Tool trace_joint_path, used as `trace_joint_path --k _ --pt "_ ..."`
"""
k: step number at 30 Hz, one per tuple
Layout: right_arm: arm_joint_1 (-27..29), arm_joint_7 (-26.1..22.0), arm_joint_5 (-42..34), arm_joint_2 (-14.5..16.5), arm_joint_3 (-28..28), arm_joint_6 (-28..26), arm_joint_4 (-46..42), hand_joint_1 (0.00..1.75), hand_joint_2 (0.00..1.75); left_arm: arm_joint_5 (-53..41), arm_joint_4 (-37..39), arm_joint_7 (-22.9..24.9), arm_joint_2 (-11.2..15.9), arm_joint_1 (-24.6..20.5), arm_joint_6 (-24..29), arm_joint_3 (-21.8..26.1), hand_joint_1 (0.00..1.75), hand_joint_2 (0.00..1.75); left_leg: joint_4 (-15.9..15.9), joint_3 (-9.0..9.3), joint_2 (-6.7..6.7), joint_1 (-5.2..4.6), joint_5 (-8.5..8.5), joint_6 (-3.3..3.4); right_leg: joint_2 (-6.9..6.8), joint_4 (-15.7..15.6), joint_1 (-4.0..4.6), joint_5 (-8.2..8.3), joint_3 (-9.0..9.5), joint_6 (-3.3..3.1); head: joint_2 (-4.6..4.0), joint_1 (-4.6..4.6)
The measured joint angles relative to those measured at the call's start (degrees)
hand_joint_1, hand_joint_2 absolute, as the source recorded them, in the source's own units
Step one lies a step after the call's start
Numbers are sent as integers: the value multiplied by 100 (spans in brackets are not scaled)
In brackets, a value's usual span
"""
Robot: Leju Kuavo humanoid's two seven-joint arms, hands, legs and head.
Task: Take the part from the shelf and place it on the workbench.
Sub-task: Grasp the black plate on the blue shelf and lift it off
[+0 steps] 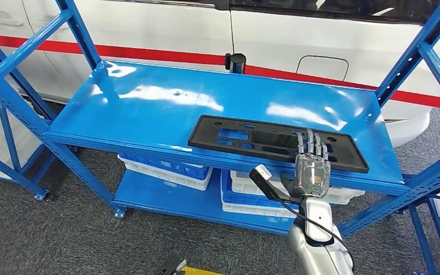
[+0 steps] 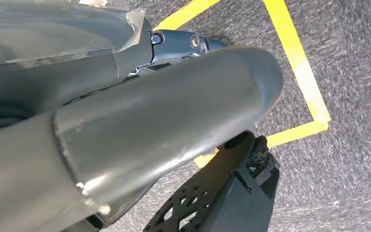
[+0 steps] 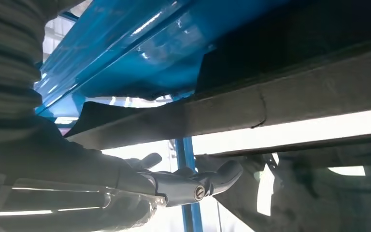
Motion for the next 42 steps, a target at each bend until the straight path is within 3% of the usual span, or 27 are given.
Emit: trace_joint_path --k 10,13,18,24,27,35,42 --pt "-253 70 2 193 16 63 309 0 175 -61 0 0 -2 -37 -119 1 0 0 -6 -13 39 6 40 -11 41 0 10 56 -56 -14 0 1" --pt "-219 -102 -46 221 9 127 178 0 175 -53 0 -2 -2 -37 -120 9 0 0 -6 -31 46 6 60 -4 45 0 10 72 -46 0 0 1" --pt "38 -474 -122 282 5 876 -863 0 175 -13 0 -45 7 -33 -133 58 0 0 -8 -43 13 9 70 2 13 0 5 70 -84 7 1 0" --pt "732 -467 -532 222 125 2131 -2359 0 175 26 0 -69 45 16 -87 165 0 0 -12 -84 -8 9 68 1 -5 0 3 66 -81 4 0 0" --pt "1148 -387 -627 76 332 2436 -3173 0 175 26 0 -70 69 46 -79 205 0 0 -14 -100 -7 8 68 1 -5 0 3 66 -87 4 0 -2" --pt "1395 -451 -938 -172 573 2494 -3935 0 175 50 0 -29 70 49 -7 289 0 0 -19 -96 -8 9 65 -3 -5 0 4 61 -126 -1 1 1" --pt "885 -593 -1231 -152 593 2329 -3341 0 175 49 0 9 50 44 5 339 0 0 -17 -91 -7 9 70 0 -5 1 4 66 -78 2 1 0"
